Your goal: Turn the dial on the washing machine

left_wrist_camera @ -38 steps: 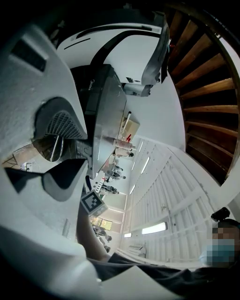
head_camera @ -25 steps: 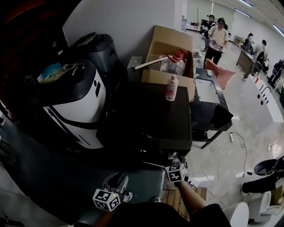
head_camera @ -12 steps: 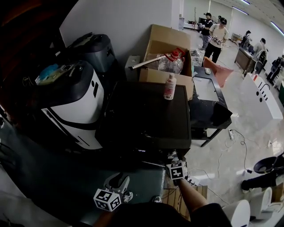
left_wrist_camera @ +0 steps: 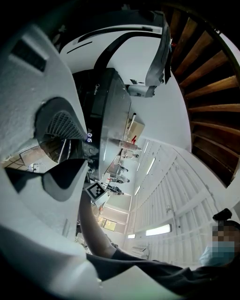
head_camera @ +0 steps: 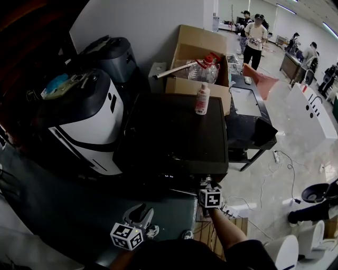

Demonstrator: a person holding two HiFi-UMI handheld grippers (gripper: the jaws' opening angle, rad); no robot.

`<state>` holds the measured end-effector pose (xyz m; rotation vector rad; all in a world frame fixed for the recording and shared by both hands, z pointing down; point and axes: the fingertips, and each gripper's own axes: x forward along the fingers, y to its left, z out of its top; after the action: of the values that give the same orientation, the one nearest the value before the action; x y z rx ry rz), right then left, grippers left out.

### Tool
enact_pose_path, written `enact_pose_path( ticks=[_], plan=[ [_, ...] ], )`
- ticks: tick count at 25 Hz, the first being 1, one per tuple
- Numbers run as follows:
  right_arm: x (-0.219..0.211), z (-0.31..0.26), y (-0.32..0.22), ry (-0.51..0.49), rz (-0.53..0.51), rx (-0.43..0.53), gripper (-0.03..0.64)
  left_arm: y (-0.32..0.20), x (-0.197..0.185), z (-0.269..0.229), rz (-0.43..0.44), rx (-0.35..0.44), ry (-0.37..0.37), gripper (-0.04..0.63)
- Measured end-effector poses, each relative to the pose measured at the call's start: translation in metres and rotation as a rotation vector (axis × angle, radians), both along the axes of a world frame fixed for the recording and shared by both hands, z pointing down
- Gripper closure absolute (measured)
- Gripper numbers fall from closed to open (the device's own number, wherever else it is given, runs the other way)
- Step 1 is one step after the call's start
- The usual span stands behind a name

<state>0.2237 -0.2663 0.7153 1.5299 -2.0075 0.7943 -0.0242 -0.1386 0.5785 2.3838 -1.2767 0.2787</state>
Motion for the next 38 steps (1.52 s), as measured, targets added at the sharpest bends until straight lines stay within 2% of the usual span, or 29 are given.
enact_pose_path(
  ticks=[2, 7, 11, 17, 19, 22, 26, 31, 38],
  plan=[
    [-0.001, 0.003, 0.0, -0.038, 0.016, -0.018, 0.279, 0.001, 0.002, 0.0, 0.009, -0.003, -0.004, 0.471],
    [-0.001, 0.006, -0.002, -0.047, 0.017, -0.021, 0.282, 0.002, 0.004, 0.0, 0.023, -0.013, -0.015, 0.471],
    [-0.013, 0.011, 0.001, -0.121, 0.021, -0.06, 0.296, 0.003, 0.003, 0.002, 0.022, -0.019, -0.019, 0.471],
    [-0.02, 0.016, -0.001, -0.134, 0.042, -0.048, 0.304, 0.002, -0.002, 0.004, 0.014, -0.027, -0.019, 0.471],
    [-0.013, 0.014, 0.002, -0.11, 0.064, -0.05, 0.285, 0.001, -0.003, 0.005, 0.014, -0.029, -0.017, 0.471],
    [0.001, 0.002, 0.006, -0.009, 0.07, -0.005, 0.274, -0.002, -0.002, 0.004, 0.019, -0.027, -0.012, 0.471],
    [0.001, -0.025, 0.008, 0.102, 0.01, 0.087, 0.268, -0.007, 0.003, 0.003, 0.038, -0.022, 0.0, 0.471],
    [-0.012, -0.053, 0.006, 0.158, -0.053, 0.166, 0.263, -0.013, 0.01, 0.002, 0.063, -0.01, 0.012, 0.471],
    [-0.022, -0.049, 0.005, 0.205, -0.113, 0.139, 0.264, -0.015, 0.011, -0.003, 0.048, 0.007, 0.033, 0.471]
  ],
)
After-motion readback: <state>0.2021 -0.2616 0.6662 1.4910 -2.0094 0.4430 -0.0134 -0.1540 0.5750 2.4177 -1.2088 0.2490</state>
